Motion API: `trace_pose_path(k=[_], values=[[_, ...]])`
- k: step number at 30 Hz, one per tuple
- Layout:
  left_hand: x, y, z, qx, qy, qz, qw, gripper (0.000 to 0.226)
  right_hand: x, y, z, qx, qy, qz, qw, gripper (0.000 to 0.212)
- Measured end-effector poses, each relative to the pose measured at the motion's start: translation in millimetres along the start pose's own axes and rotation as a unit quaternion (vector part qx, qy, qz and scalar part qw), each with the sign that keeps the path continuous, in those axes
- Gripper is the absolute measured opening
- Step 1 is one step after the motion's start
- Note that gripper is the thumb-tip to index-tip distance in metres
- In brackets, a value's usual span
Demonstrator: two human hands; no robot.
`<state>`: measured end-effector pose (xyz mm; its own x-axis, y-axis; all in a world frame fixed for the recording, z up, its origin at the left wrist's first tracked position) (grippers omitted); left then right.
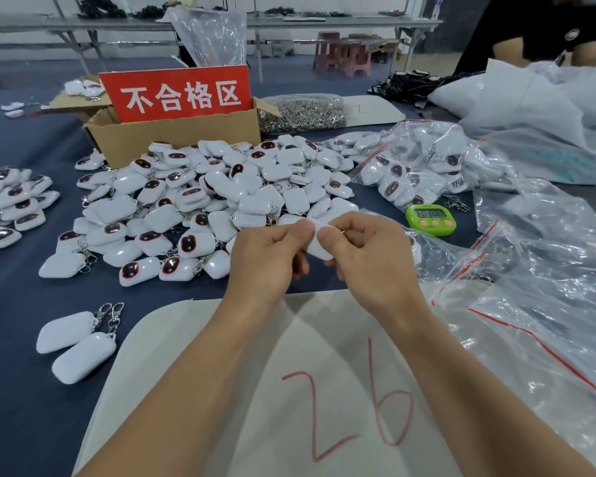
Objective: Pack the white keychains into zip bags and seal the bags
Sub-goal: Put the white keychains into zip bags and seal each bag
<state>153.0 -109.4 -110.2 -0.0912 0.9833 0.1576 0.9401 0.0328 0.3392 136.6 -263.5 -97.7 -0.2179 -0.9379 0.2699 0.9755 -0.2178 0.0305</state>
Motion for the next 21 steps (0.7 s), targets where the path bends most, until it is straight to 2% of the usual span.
trace_pose_path(k=[4, 7, 10, 13, 15, 18, 21], values=[[-6.9, -6.9, -6.4, -0.061, 0.102, 0.025, 0.993, 0.043, 21.7, 3.0, 5.1, 0.033, -0.044, -0.094, 0.994, 0.016], [-26.3, -22.3, -23.8, -0.110, 0.177, 0.063, 0.976, 0.013, 61.6, 4.2, 13.2, 0.053, -0.091, -0.268, 0.958, 0.018], [-65.1, -45.2, -36.1, -0.154, 0.224, 0.143, 0.952, 0.032, 91.0, 0.4, 19.7, 0.041, -0.145, -0.375, 0.915, 0.020], [-96.2, -55.4, -41.9, -0.225, 0.343, 0.183, 0.893, 0.047, 98.9, -1.1, 19.5, 0.015, -0.186, -0.397, 0.899, 0.023], [-100.9, -54.3, -39.0, -0.226, 0.389, 0.182, 0.874, 0.048, 100.0, -2.3, 19.5, 0.015, -0.189, -0.398, 0.898, 0.026], [-102.4, -57.6, -35.0, -0.237, 0.388, 0.186, 0.871, 0.031, 97.2, -2.5, 19.1, 0.024, -0.182, -0.386, 0.904, 0.030], [-97.3, -55.7, -30.0, -0.207, 0.364, 0.177, 0.891, 0.014, 94.3, -2.2, 18.0, 0.026, -0.185, -0.376, 0.908, 0.033]])
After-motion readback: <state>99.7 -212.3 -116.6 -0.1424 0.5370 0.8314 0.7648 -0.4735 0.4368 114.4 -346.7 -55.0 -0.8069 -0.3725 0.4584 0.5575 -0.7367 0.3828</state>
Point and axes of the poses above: each hand's wrist, its own y-axis towards the middle knuckle, its own x-axis out of the back of the hand, z = x × y, the point moved 6 cm from there along y, towards the middle knuckle, and after that the axes turned 13 degrees about -x, right-handed, at the moved point
